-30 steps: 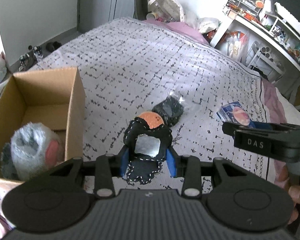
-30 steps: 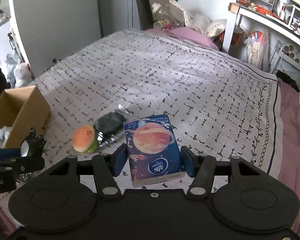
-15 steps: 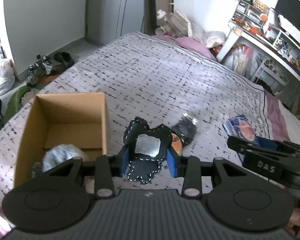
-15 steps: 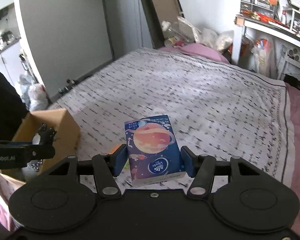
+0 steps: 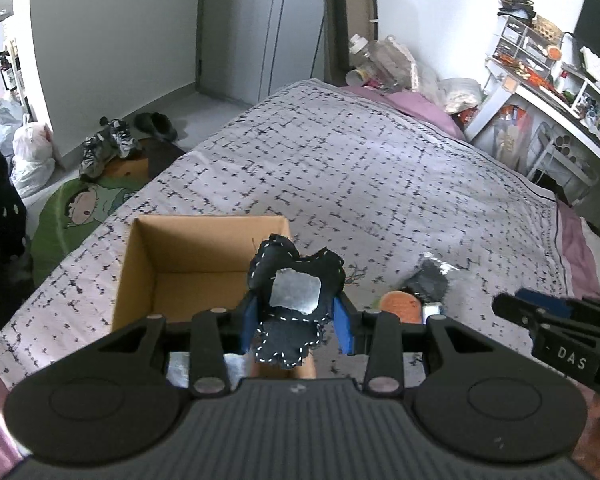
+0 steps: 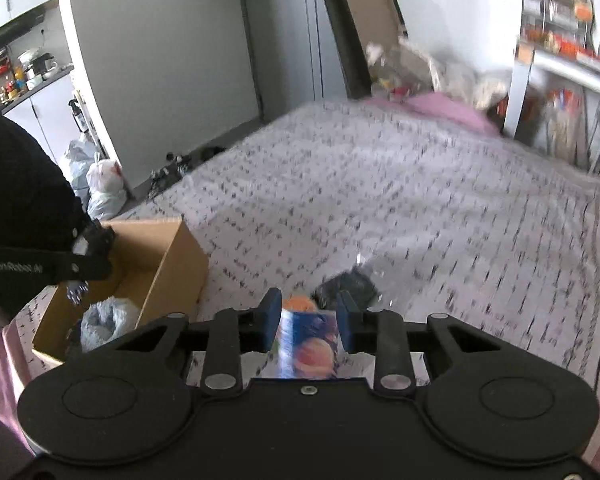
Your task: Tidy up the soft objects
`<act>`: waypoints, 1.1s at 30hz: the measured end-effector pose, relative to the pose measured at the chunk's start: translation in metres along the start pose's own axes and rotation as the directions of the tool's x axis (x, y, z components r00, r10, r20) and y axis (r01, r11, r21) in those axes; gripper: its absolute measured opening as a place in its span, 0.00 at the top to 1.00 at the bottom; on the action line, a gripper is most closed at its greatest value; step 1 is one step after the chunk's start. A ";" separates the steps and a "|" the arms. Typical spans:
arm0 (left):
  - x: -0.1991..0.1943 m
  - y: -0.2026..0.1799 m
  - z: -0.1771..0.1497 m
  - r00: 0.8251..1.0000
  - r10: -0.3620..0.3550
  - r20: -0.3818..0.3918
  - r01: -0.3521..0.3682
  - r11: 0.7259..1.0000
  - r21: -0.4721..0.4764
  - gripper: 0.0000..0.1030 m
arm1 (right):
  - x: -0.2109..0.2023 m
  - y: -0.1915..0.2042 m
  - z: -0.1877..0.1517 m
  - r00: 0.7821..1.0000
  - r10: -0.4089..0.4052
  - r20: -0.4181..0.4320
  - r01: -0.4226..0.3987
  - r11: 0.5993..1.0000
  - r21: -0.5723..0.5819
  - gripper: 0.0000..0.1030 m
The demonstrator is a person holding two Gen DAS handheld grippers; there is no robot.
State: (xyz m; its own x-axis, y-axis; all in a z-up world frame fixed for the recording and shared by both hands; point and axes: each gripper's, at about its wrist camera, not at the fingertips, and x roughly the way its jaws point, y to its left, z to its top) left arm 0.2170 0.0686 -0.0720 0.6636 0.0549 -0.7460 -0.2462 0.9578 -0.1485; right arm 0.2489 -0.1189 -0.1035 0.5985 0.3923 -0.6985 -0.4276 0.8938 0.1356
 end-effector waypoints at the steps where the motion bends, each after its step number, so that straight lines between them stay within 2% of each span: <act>1: 0.001 0.004 0.000 1.000 0.003 0.000 -0.003 1.000 -0.002 0.62 | 0.002 -0.002 -0.002 1.000 0.000 -0.011 0.001 1.000 0.016 0.70; 5: 0.006 0.020 0.000 1.000 0.009 -0.006 -0.010 1.000 -0.023 0.62 | 0.015 -0.007 -0.007 0.997 -0.010 -0.072 0.015 0.998 0.064 0.67; 7: 0.011 0.027 -0.001 1.000 0.012 -0.013 -0.013 0.999 -0.031 0.62 | 0.020 -0.006 -0.011 0.996 -0.021 -0.087 0.027 0.997 0.067 0.54; 9: 0.014 0.033 -0.001 1.000 0.013 -0.017 -0.014 0.999 -0.039 0.62 | 0.024 -0.004 -0.012 0.995 -0.020 -0.096 0.026 0.998 0.064 0.47; 11: 0.017 0.039 -0.001 1.000 0.015 -0.021 -0.016 0.999 -0.047 0.62 | 0.032 0.000 -0.012 0.994 -0.017 -0.112 0.023 0.998 0.057 0.45; 13: 0.021 0.046 -0.001 0.999 0.020 -0.026 -0.021 0.998 -0.056 0.62 | 0.040 0.005 -0.013 0.991 -0.022 -0.129 0.030 0.998 0.055 0.35; 19: 0.033 0.064 -0.002 0.999 0.027 -0.040 -0.030 0.997 -0.074 0.62 | 0.065 0.020 -0.016 0.982 -0.069 -0.176 0.075 0.997 0.025 0.23; 27: 0.049 0.079 -0.001 0.998 0.028 -0.056 -0.032 0.996 -0.086 0.59 | 0.103 0.042 -0.031 0.956 -0.136 -0.260 0.128 0.991 -0.050 0.22; 29: 0.051 0.082 0.000 0.998 0.032 -0.061 -0.037 0.995 -0.089 0.59 | 0.109 0.046 -0.035 0.951 -0.165 -0.263 0.149 0.986 -0.078 0.29; 30: 0.052 0.083 0.000 0.997 0.035 -0.065 -0.041 0.995 -0.093 0.58 | 0.111 0.047 -0.036 0.949 -0.172 -0.264 0.155 0.984 -0.084 0.46; 31: 0.053 0.084 0.001 0.997 0.035 -0.068 -0.042 0.994 -0.098 0.55 | 0.111 0.047 -0.036 0.948 -0.177 -0.263 0.161 0.984 -0.081 0.50; 33: 0.055 0.087 0.002 0.996 0.031 -0.079 -0.039 0.993 -0.107 0.53 | 0.108 0.047 -0.033 0.955 -0.175 -0.241 0.159 0.984 -0.082 0.51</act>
State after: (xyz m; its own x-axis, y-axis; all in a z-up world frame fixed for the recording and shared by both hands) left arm 0.2335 0.1554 -0.1250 0.5981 0.0618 -0.7991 -0.3462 0.9191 -0.1880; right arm 0.2712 -0.0419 -0.1962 0.4826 0.1656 -0.8601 -0.3808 0.9240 -0.0357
